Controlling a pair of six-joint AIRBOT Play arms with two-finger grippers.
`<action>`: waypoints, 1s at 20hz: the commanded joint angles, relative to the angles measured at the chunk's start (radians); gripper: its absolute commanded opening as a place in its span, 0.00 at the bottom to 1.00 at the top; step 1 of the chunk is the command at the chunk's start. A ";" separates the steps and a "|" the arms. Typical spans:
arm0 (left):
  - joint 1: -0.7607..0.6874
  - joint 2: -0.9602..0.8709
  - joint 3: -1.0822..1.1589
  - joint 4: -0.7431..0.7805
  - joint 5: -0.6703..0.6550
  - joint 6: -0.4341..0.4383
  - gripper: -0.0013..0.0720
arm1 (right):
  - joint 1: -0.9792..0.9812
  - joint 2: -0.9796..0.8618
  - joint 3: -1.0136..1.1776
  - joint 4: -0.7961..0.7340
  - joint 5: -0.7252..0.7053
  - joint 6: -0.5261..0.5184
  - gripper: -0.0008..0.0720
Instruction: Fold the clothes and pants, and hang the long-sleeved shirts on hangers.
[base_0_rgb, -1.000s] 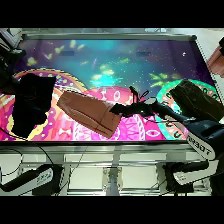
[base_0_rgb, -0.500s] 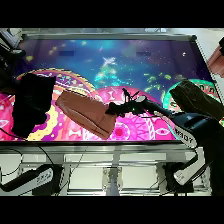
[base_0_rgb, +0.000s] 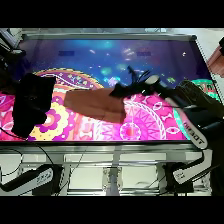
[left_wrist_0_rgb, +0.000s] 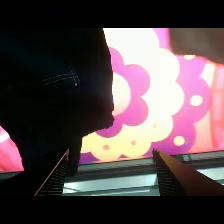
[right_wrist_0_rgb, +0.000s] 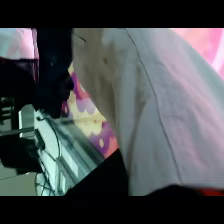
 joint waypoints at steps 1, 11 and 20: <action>0.000 -0.001 0.000 0.000 0.000 0.000 0.86 | -0.179 0.084 0.169 -0.251 0.184 0.125 0.02; 0.000 -0.001 0.000 0.000 0.001 0.000 0.85 | -0.987 0.131 0.428 -0.397 0.568 0.201 0.02; 0.000 -0.001 0.000 0.000 0.004 0.000 0.86 | -1.277 0.098 0.429 -0.782 0.596 0.261 0.02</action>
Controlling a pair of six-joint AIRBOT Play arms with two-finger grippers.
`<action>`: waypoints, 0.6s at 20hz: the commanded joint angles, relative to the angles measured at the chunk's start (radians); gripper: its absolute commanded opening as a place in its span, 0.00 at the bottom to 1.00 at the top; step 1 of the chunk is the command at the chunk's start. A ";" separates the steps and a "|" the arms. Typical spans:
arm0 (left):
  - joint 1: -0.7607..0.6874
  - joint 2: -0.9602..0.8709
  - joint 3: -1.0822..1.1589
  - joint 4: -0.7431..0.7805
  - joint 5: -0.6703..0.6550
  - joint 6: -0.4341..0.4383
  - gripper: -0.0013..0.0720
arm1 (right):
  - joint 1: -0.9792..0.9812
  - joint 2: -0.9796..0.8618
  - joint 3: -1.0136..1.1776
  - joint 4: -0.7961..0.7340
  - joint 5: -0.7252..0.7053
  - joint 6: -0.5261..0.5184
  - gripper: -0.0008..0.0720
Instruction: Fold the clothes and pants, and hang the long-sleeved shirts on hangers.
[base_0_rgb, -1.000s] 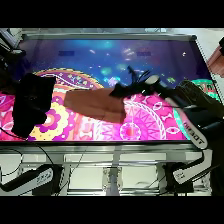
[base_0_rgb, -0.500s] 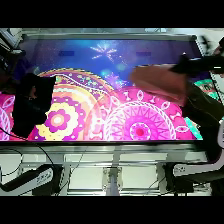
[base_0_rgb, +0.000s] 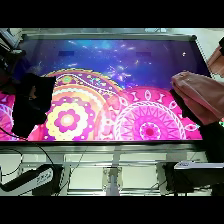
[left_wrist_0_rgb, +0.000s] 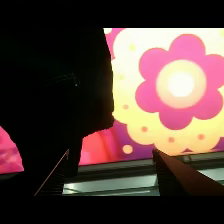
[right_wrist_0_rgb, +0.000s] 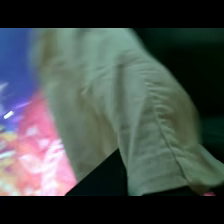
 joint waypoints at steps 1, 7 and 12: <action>0.000 -0.001 0.000 0.000 0.001 0.000 0.86 | -0.048 -0.034 -0.002 -0.173 0.006 0.032 0.02; 0.000 -0.001 0.000 0.000 0.001 0.000 0.86 | 0.010 -0.124 -0.040 -0.344 0.005 0.060 0.64; 0.000 -0.001 0.000 0.000 0.001 0.000 0.86 | 0.016 -0.105 -0.038 -0.328 -0.050 0.080 0.72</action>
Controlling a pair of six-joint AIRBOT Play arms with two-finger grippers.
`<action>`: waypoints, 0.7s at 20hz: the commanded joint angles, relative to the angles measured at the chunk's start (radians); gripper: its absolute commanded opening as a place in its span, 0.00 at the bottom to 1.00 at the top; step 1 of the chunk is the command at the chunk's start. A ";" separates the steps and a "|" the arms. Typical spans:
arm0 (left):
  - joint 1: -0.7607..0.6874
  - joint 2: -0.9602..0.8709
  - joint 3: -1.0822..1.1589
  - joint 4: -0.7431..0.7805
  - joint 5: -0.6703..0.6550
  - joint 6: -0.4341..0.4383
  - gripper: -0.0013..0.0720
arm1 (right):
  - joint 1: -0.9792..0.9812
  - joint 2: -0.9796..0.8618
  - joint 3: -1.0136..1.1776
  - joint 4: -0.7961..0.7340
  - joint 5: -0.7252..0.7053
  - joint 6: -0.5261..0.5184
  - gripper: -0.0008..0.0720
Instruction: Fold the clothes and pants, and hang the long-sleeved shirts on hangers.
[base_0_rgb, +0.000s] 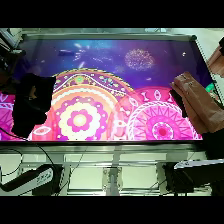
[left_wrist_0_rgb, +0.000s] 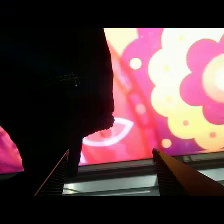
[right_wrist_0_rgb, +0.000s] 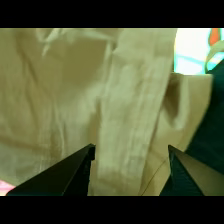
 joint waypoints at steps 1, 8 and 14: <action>0.000 -0.001 0.000 0.000 0.000 0.000 0.86 | 0.012 0.029 -0.001 0.045 -0.069 0.013 0.72; -0.001 -0.001 0.000 -0.026 -0.003 -0.004 0.86 | 0.308 0.203 -0.003 0.410 -0.151 -0.129 0.60; -0.001 -0.001 -0.037 -0.064 -0.062 -0.006 0.86 | 0.938 0.237 -0.079 0.283 -0.132 -0.283 0.02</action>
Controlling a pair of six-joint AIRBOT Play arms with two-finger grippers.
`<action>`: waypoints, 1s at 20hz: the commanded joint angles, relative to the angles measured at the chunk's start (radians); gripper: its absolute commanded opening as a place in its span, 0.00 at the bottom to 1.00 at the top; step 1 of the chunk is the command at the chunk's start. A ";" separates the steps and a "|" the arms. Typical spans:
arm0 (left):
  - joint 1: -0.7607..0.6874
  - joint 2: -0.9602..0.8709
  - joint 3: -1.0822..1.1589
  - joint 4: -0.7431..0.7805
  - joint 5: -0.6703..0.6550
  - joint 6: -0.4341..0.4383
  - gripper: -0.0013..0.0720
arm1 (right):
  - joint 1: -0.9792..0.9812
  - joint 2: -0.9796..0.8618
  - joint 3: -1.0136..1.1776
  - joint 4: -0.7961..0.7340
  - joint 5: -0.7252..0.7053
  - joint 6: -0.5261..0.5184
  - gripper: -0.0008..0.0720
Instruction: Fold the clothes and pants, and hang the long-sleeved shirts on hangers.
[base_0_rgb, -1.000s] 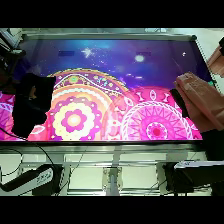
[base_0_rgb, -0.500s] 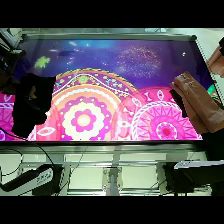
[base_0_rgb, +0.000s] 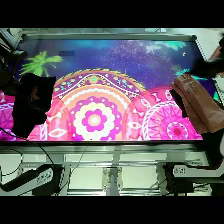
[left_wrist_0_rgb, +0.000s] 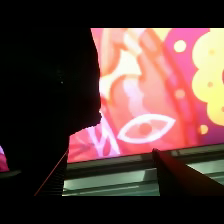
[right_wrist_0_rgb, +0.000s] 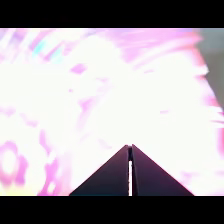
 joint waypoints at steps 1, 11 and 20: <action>-0.001 0.000 -0.052 -0.021 -0.060 -0.023 0.86 | 0.352 0.015 -0.066 -0.099 -0.033 -0.063 0.02; -0.001 -0.001 -0.476 -0.024 -0.079 -0.100 0.86 | 0.727 0.016 -0.385 -0.143 -0.110 -0.011 0.02; -0.001 -0.007 -0.488 -0.024 -0.079 -0.100 0.85 | 0.773 0.016 -0.385 -0.128 -0.116 0.001 0.02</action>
